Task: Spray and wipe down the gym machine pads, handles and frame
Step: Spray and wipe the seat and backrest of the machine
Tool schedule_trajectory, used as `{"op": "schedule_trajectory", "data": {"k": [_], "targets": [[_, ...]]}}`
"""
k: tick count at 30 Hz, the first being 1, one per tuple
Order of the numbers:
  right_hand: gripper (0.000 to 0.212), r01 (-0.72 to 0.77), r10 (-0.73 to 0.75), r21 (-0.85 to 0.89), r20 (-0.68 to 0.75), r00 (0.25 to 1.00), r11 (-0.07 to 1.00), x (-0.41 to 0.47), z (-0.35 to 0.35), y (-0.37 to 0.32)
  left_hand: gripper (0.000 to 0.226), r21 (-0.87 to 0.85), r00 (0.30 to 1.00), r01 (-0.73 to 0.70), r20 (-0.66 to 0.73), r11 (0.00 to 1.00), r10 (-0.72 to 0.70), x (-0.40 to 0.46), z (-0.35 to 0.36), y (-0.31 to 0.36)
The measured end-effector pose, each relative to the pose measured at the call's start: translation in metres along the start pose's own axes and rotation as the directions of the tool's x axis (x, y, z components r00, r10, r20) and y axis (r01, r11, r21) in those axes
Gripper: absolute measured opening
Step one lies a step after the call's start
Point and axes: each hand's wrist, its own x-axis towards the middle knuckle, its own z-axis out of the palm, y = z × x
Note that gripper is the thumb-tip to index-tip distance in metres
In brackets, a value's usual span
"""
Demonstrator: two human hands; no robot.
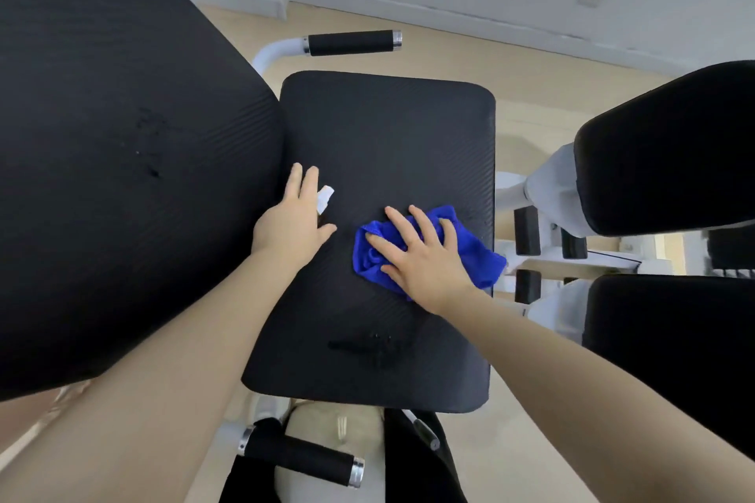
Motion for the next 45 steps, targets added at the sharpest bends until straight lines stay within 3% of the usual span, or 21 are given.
{"op": "schedule_trajectory", "data": {"k": [2,4,6,8,10,13,16,17,19,21,22,25,28,30,31,33,35,38,41,43,45], "targets": [[0.033,0.004,-0.016,-0.079,-0.151,0.988,0.997,0.025,0.007,0.018,0.084,0.002,0.999,-0.014,0.038,1.000,0.014,0.012,0.002,0.003],[0.033,-0.176,0.164,-0.035,-0.222,0.961,0.984,0.064,-0.004,0.039,0.087,0.016,0.998,-0.004,0.069,1.000,0.003,0.022,0.005,0.003],[0.035,-0.375,0.376,0.045,-0.193,0.906,0.926,0.098,-0.018,0.052,0.090,0.032,0.996,0.004,0.090,0.999,-0.007,0.029,0.006,0.003],[0.040,-0.425,0.430,0.064,-0.132,0.893,0.903,0.107,-0.019,0.055,0.091,0.034,0.995,0.010,0.097,0.999,-0.013,0.031,0.007,0.001],[0.044,-0.312,0.317,0.058,-0.180,0.931,0.948,0.088,-0.017,0.039,0.091,-0.026,0.995,0.016,0.094,1.000,-0.014,0.031,0.007,0.002],[0.047,0.027,-0.021,0.034,-0.145,0.989,0.999,0.040,-0.004,0.005,0.091,-0.127,0.995,0.021,0.098,0.992,-0.009,0.033,0.004,0.001],[0.050,0.271,-0.286,-0.147,-0.089,0.954,0.951,0.059,-0.012,0.033,0.091,-0.132,0.994,0.029,0.109,0.991,-0.014,0.032,0.002,0.001],[0.051,0.215,-0.238,-0.193,-0.105,0.966,0.957,0.075,-0.018,0.053,0.091,-0.127,0.994,0.026,0.105,0.992,-0.013,0.031,0.002,0.001],[0.044,-0.140,0.113,-0.122,-0.208,0.972,0.983,0.113,-0.031,0.094,0.090,-0.135,0.995,0.025,0.101,0.991,-0.012,0.033,0.005,0.001],[0.036,-0.454,0.453,0.035,-0.168,0.876,0.890,0.136,-0.034,0.120,0.091,-0.144,0.995,0.025,0.099,0.989,-0.011,0.036,0.009,0.000],[0.036,-0.523,0.530,0.087,-0.163,0.832,0.848,0.137,-0.031,0.121,0.091,-0.152,0.995,0.017,0.095,0.988,-0.003,0.037,0.009,0.001],[0.038,-0.514,0.536,0.156,-0.174,0.826,0.844,0.120,-0.025,0.081,0.089,-0.211,0.996,0.020,0.092,0.977,0.000,0.039,0.002,0.001],[0.043,-0.221,0.237,0.108,-0.180,0.955,0.969,0.083,-0.016,0.042,0.079,-0.327,1.000,0.000,-0.015,0.945,-0.005,0.044,-0.011,0.004],[0.040,-0.029,0.020,-0.040,-0.211,0.977,0.999,0.080,-0.015,0.057,0.084,-0.311,0.999,0.017,-0.036,0.950,-0.030,0.050,-0.017,0.005],[0.037,-0.036,0.023,-0.058,-0.218,0.976,0.998,0.090,-0.019,0.074,0.088,-0.272,0.999,0.041,-0.005,0.961,-0.044,0.054,-0.018,0.007],[0.034,-0.277,0.274,0.023,-0.229,0.934,0.961,0.113,-0.030,0.100,0.092,-0.207,0.997,0.068,0.052,0.976,-0.058,0.059,-0.018,0.009],[0.033,-0.545,0.564,0.147,-0.165,0.809,0.825,0.137,-0.032,0.115,0.092,-0.208,0.997,0.064,0.044,0.976,-0.056,0.065,-0.017,0.009],[0.033,-0.660,0.693,0.216,-0.157,0.704,0.720,0.162,-0.035,0.099,0.097,-0.270,0.997,0.082,0.034,0.959,-0.075,0.064,-0.016,0.008],[0.035,-0.543,0.575,0.211,-0.149,0.804,0.813,0.196,-0.035,0.054,0.091,-0.413,0.992,0.100,-0.028,0.905,-0.123,0.066,-0.017,0.008],[0.038,-0.257,0.288,0.176,-0.178,0.941,0.950,0.216,-0.032,0.010,0.077,-0.456,0.985,0.105,-0.076,0.884,-0.157,0.068,-0.016,0.007],[0.043,-0.033,0.049,0.114,-0.142,0.989,0.993,0.223,-0.031,-0.011,0.073,-0.450,0.984,0.111,-0.076,0.886,-0.163,0.069,-0.016,0.006]]}}
